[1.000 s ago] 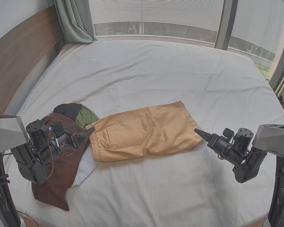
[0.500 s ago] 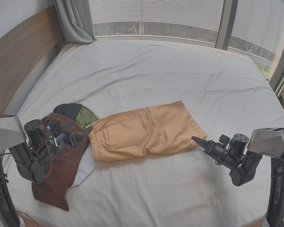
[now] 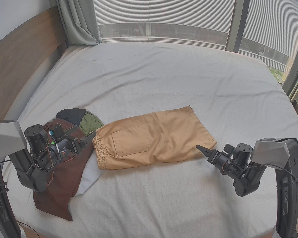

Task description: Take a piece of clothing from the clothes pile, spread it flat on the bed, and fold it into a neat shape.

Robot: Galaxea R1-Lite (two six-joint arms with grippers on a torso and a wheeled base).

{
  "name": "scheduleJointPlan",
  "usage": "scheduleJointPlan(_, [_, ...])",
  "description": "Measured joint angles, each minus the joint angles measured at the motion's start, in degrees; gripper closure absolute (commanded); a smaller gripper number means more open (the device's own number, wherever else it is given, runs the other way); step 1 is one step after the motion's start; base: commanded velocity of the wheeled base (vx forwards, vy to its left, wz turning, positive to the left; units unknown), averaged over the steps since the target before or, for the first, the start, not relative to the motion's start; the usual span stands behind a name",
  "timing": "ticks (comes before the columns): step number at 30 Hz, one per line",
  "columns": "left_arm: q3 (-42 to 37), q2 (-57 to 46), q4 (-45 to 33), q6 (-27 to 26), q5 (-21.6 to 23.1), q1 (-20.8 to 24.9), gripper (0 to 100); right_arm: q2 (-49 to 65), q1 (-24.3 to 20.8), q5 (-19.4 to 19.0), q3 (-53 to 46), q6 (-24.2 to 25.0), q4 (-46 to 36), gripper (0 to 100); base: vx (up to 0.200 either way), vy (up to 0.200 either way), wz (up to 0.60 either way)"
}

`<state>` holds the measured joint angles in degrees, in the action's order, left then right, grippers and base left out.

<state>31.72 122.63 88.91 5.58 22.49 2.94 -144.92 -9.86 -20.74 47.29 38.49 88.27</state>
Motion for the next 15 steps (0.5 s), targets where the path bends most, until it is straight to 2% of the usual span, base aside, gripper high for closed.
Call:
scheduleJointPlan(8, [0.13,0.00,0.00,0.10,0.00,-0.11,0,-3.64,-3.36,4.35,5.49,1.23,0.30,0,0.000,0.000,0.00])
scheduleJointPlan(15, [0.22,0.00,0.02,0.13,0.00,-0.16,0,-5.66,-6.40,6.21,9.55,7.41,0.35,0,0.000,0.000,0.00])
